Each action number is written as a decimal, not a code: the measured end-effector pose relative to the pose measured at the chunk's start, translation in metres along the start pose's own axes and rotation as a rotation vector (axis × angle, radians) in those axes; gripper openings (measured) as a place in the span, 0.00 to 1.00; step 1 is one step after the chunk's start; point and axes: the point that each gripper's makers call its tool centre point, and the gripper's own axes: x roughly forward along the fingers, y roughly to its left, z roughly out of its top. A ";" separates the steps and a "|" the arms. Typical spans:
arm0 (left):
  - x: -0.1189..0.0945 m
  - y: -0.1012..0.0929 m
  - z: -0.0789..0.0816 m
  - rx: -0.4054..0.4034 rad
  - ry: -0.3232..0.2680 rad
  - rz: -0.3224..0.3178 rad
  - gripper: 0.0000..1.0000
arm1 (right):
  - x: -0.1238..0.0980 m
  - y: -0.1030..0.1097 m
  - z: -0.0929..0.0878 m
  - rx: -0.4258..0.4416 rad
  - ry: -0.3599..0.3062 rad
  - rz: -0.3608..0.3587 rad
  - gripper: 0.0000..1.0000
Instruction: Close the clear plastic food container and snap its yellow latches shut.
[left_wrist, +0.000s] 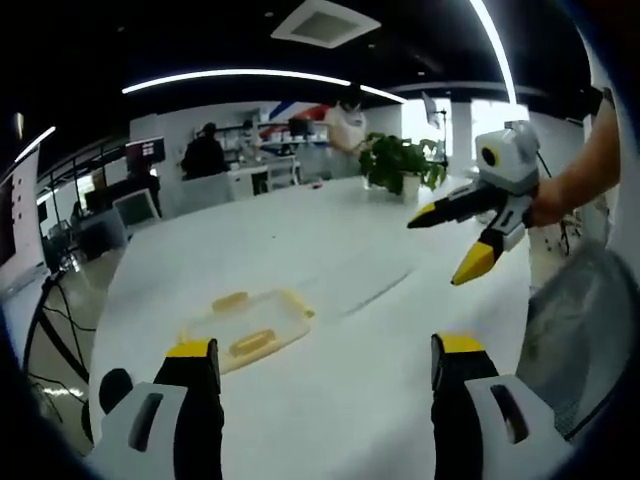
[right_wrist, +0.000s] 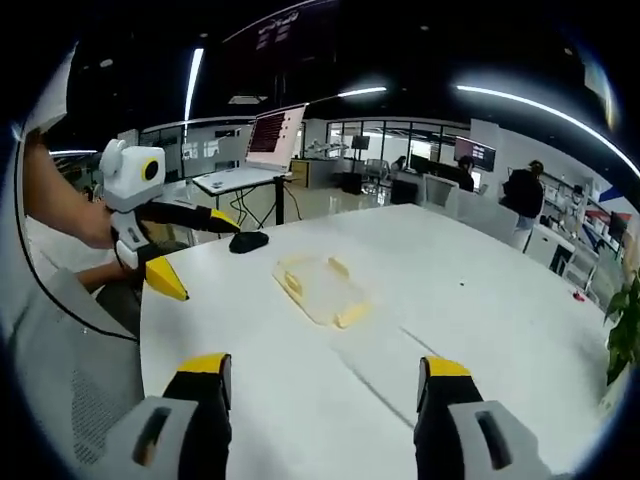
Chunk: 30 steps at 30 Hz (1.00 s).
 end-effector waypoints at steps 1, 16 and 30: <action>0.000 0.001 0.000 0.002 0.000 -0.001 0.85 | 0.002 0.000 0.001 -0.001 0.000 0.003 0.75; 0.013 0.011 -0.009 0.018 0.024 -0.025 0.84 | 0.017 -0.003 0.004 -0.052 0.029 0.024 0.75; 0.015 0.022 -0.014 0.039 0.039 -0.037 0.82 | 0.032 -0.007 0.009 -0.081 0.048 0.044 0.74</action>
